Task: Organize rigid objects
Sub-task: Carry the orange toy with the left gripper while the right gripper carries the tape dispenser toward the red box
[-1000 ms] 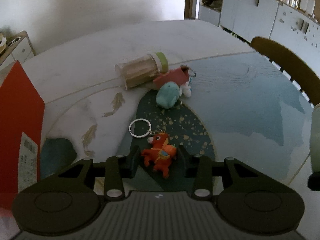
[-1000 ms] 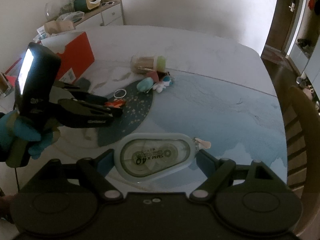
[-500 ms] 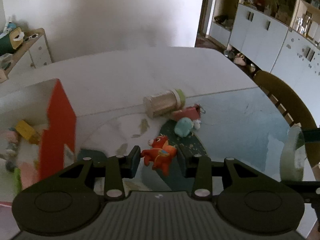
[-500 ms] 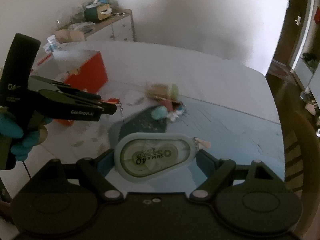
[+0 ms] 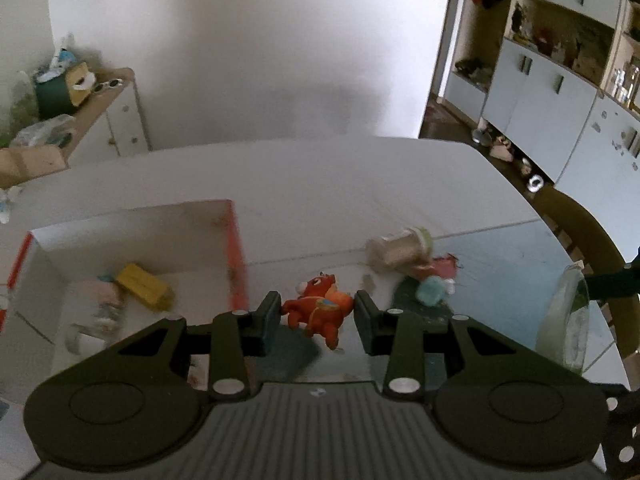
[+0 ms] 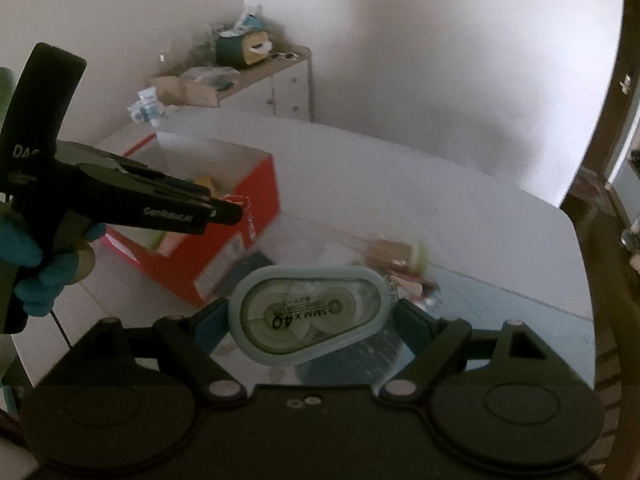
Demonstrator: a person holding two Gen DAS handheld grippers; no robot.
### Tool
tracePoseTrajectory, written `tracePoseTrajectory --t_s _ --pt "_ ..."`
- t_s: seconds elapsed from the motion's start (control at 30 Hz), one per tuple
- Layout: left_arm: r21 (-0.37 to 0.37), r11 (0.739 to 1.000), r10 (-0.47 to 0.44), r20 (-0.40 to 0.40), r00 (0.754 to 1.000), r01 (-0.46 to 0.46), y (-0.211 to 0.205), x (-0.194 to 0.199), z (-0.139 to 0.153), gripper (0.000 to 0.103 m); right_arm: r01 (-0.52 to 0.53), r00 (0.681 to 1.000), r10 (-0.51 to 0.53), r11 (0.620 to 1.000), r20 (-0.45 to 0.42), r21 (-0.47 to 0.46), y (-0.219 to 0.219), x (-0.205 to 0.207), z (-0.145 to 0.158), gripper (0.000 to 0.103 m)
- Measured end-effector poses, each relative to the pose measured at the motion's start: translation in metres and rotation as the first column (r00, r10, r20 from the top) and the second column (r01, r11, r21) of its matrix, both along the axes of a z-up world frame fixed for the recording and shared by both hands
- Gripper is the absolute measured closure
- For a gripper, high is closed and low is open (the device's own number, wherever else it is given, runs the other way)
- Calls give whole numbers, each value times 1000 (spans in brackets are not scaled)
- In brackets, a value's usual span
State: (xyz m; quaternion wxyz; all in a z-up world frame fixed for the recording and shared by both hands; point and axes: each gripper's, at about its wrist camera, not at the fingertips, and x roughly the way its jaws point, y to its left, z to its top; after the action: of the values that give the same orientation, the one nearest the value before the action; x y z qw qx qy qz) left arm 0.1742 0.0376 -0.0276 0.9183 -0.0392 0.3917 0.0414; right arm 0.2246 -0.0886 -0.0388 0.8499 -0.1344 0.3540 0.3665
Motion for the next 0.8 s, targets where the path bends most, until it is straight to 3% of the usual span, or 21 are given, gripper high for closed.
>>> tracePoseTrajectory --t_s 0.43,0.8 --pt "18 999 46 23 999 -47 96 -19 14 64 -78 996 78 997 36 0 85 -7 7 17" --pt "48 994 103 -17 995 -102 170 -24 -6 64 -114 993 114 993 25 -26 158 -5 -4 17"
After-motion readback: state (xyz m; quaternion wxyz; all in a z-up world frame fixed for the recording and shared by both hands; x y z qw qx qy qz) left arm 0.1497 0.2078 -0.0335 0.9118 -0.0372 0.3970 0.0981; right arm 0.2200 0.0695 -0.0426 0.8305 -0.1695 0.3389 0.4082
